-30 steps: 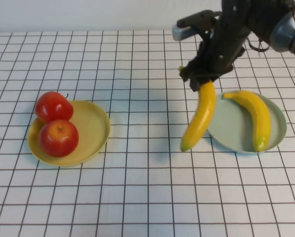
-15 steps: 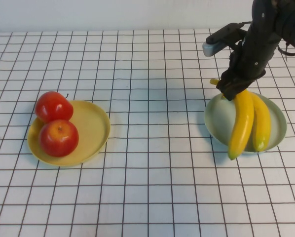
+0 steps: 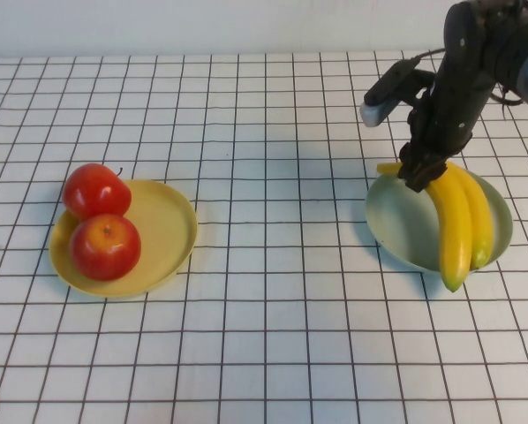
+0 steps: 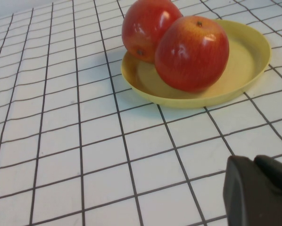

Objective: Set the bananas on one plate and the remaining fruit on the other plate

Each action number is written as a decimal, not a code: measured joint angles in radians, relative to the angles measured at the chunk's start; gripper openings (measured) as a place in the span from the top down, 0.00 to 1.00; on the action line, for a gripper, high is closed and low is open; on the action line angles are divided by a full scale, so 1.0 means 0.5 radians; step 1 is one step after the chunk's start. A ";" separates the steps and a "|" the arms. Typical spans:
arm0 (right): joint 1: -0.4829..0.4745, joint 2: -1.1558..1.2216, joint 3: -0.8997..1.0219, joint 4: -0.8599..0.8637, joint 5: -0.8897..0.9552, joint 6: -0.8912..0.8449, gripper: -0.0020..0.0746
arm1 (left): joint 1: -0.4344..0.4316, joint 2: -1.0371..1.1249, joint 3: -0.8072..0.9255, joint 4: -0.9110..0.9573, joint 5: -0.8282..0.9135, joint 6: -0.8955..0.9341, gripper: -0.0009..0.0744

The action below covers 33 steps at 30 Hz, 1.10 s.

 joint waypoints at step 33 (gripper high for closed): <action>0.143 -0.751 0.714 0.609 -0.593 0.756 0.59 | 0.000 0.000 0.000 0.000 0.000 0.000 0.99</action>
